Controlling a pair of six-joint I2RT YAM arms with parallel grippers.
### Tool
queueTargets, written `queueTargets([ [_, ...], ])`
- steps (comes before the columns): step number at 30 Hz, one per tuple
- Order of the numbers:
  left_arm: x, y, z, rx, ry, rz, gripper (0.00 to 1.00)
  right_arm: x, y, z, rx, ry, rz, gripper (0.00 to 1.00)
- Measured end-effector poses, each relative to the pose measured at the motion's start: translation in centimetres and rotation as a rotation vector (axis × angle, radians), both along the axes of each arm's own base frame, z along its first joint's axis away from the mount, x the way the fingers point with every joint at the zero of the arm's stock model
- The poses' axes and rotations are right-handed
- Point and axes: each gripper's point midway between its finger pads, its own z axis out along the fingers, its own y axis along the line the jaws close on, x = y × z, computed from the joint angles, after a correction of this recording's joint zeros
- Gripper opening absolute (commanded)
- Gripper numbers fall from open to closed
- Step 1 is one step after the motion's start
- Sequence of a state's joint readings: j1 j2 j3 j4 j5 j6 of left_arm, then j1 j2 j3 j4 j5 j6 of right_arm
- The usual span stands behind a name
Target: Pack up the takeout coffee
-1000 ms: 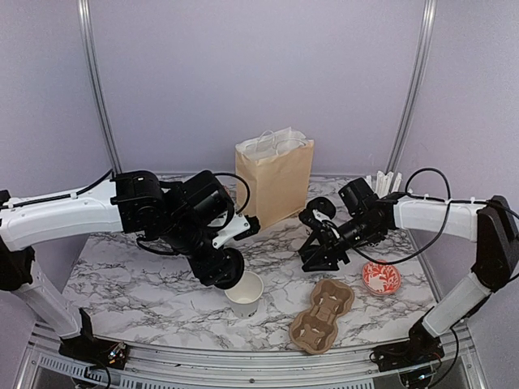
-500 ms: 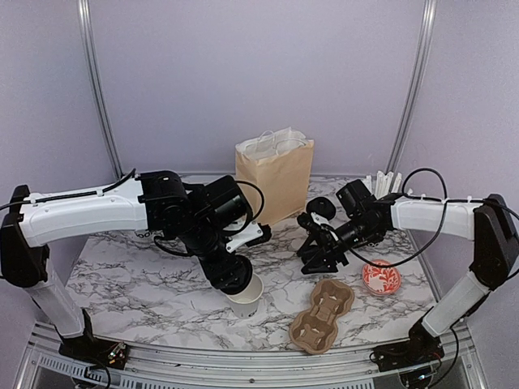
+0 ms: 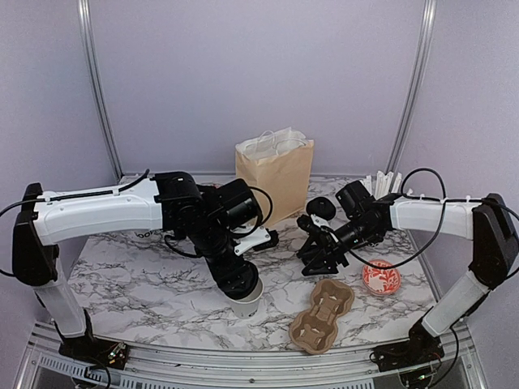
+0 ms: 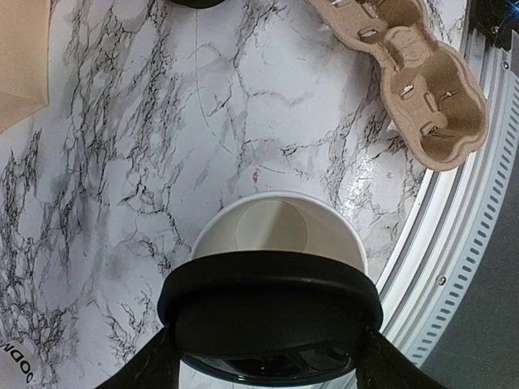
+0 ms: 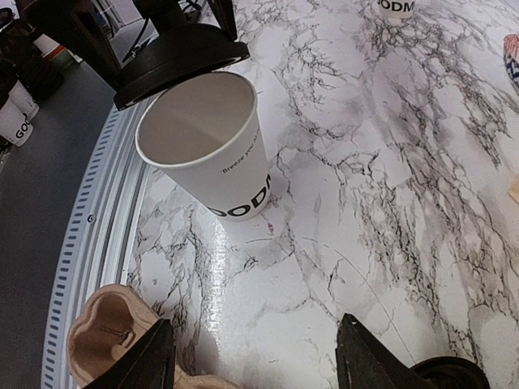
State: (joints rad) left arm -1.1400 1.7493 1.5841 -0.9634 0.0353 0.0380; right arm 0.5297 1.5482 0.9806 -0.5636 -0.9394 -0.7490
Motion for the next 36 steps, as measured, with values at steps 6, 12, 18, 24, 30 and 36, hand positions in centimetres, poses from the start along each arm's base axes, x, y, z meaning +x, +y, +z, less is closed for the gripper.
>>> queueTargets([
  [6, 0.2, -0.7, -0.4, 0.005, 0.009, -0.010, 0.68, -0.2, -0.1, -0.1, -0.005, 0.003, 0.005, 0.66],
  [12, 0.3, -1.2, -0.7, 0.010, 0.017, -0.010, 0.70, -0.3, -0.2, -0.2, -0.010, 0.006, 0.007, 0.66],
  [18, 0.6, -2.0, -0.8, 0.005, 0.022, 0.002, 0.86, -0.4, -0.2, -0.2, -0.014, 0.010, 0.009, 0.67],
  [24, 0.5, -2.5, -0.8, 0.001, 0.027, 0.011, 0.99, -0.4, -0.3, -0.3, -0.014, 0.012, 0.010, 0.68],
  [30, 0.9, -2.4, -0.5, 0.006, -0.007, 0.023, 0.99, -0.4, -0.3, -0.2, -0.024, 0.024, -0.002, 0.68],
  [36, 4.4, -0.7, 5.5, -0.082, -0.259, 0.166, 0.99, 2.5, -0.2, 4.2, -0.053, -0.079, -0.134, 0.94],
])
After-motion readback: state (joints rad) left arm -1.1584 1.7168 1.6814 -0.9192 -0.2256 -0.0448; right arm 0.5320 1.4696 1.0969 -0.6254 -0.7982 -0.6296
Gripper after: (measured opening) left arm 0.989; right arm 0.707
